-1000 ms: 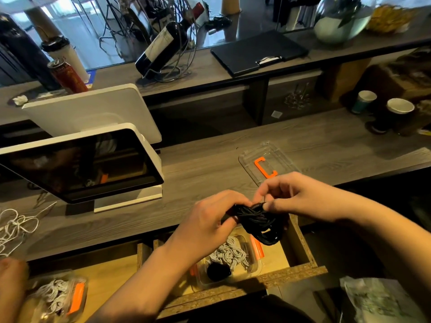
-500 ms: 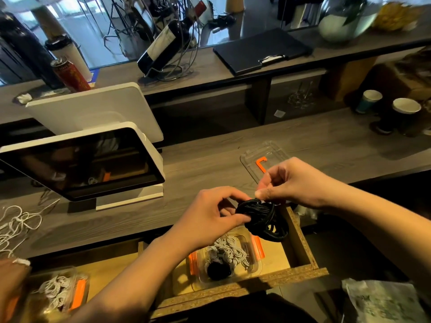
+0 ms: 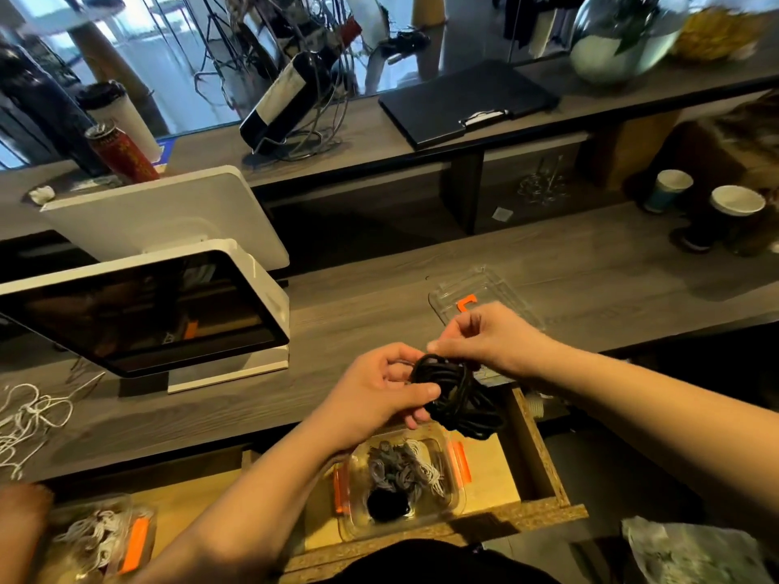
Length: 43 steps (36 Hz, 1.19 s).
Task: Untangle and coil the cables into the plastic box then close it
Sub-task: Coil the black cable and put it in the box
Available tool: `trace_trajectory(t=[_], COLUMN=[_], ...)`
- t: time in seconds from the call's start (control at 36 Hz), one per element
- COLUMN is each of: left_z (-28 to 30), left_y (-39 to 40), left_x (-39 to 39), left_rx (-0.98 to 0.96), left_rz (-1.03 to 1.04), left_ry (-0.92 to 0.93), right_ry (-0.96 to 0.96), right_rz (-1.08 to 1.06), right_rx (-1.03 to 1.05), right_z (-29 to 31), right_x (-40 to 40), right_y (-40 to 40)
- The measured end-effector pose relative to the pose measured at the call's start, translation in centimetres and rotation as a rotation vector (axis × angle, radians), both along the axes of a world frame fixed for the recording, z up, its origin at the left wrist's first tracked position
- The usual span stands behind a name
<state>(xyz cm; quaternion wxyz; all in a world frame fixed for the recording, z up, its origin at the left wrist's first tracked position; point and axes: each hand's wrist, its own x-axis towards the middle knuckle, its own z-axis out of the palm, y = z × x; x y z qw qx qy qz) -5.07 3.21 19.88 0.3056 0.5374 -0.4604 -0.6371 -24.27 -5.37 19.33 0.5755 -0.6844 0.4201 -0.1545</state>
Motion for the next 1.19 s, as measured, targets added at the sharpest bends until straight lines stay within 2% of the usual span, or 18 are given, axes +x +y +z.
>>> trace_trajectory(t=[0.08, 0.17, 0.28, 0.42, 0.47, 0.58, 0.69, 0.78, 0.86, 0.92, 0.97, 1.06, 1.19], left_z=[-0.3, -0.5, -0.3, -0.6, -0.6, -0.8, -1.8, -2.4, -2.6, -2.2, -1.6, -1.3, -1.1], left_y=[-0.5, -0.6, -0.9, -1.4, -1.5, -2.0, -2.9, -3.5, -3.6, -3.3, -3.1, -3.4, -3.5], left_x=[-0.4, -0.8, -1.0, -0.7, -0.9, -1.5, -1.1, -1.0, -1.6, -2.1, -2.6, -2.6, -2.2], left_rx=[0.041, 0.097, 0.089, 0.072, 0.058, 0.054, 0.040, -0.010, -0.177, -0.236, -0.195, -0.109, -0.065], left_rz=[0.162, 0.320, 0.355, 0.348, 0.361, 0.398, 0.358, 0.357, 0.429, 0.364, 0.218, 0.086, 0.037], left_ry=[0.105, 0.253, 0.288, 0.476, 0.482, 0.399, 0.215, -0.013, -0.301, -0.343, -0.383, -0.473, -0.481], right_ry=[-0.043, -0.063, -0.079, -0.197, -0.227, -0.214, -0.155, -0.153, -0.176, -0.115, -0.049, -0.017, -0.088], right_rz=[-0.029, 0.070, 0.124, 0.139, 0.118, 0.085, 0.095, 0.056, -0.018, -0.050, -0.068, -0.075, 0.029], right_rx=[-0.163, -0.109, -0.080, 0.074, 0.119, 0.165, 0.205, 0.253, 0.271, 0.147, 0.028, 0.007, 0.066], right_z=[0.6, 0.5, 0.5, 1.8, 1.7, 1.1, 0.5, -0.1, -0.4, -0.7, -1.1, -1.5, -1.0], right_x=[-0.1, -0.8, -0.8, -0.9, -0.9, -1.1, -1.4, -1.4, -1.2, -0.7, -0.1, 0.3, -0.9], right_y=[0.5, 0.9, 0.3, -1.3, -1.6, -2.1, -2.5, -2.6, -2.6, -2.5, -2.2, -2.1, -2.6])
